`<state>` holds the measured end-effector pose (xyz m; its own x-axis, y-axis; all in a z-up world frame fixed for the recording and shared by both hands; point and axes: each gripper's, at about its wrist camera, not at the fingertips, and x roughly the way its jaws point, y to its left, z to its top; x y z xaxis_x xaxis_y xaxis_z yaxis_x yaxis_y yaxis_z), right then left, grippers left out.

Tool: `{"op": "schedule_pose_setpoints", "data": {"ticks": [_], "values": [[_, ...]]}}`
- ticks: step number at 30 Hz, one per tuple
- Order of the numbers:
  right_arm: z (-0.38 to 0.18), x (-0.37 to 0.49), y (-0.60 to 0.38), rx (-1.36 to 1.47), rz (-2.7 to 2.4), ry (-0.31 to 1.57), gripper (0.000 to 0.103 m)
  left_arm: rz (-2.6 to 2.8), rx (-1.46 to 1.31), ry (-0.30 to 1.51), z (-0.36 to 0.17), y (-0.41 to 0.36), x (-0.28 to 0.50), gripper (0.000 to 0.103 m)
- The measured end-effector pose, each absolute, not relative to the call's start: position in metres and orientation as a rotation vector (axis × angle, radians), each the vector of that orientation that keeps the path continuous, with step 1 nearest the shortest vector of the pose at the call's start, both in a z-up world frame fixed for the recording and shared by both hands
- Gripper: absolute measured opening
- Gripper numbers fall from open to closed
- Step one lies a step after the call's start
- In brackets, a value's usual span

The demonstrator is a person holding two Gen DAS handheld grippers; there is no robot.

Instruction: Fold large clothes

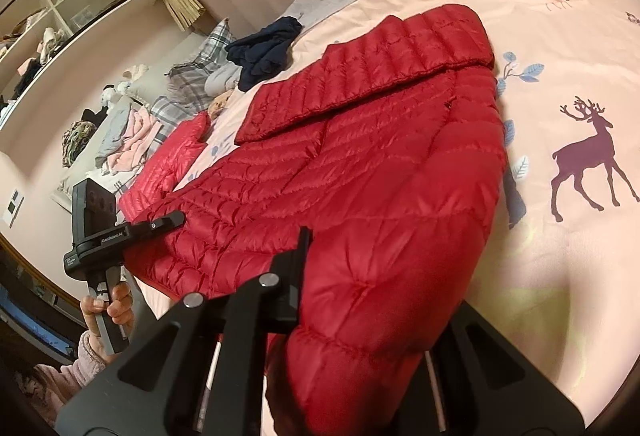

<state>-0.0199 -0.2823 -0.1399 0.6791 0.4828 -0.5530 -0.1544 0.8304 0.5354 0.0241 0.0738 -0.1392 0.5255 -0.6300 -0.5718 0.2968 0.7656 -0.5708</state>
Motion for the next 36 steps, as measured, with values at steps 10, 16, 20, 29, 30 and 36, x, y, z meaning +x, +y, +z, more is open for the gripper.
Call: {"op": "schedule_pose_setpoints", "data": {"ticks": [10,16,20,29,30,36], "values": [[-0.128,-0.025,-0.291,0.466,0.411,0.716,0.011,-0.618,-0.472,0.836,-0.124,0.077,0.02,0.012],[-0.121,-0.029,-0.291,0.462,0.438,0.708,0.011,-0.638,-0.513,0.839,-0.118,0.084,0.022,0.012],[-0.114,-0.031,-0.289,0.455,0.452,0.707,0.011,-0.645,-0.526,0.84,-0.116,0.088,0.023,0.012],[-0.099,-0.042,-0.291,0.438,0.498,0.681,0.011,-0.669,-0.557,0.841,-0.11,0.092,0.023,0.012],[-0.096,-0.041,-0.29,0.435,0.502,0.679,0.011,-0.671,-0.555,0.838,-0.108,0.093,0.022,0.012],[-0.086,-0.049,-0.294,0.424,0.533,0.656,0.011,-0.68,-0.542,0.833,-0.1,0.092,0.024,0.012]]}}
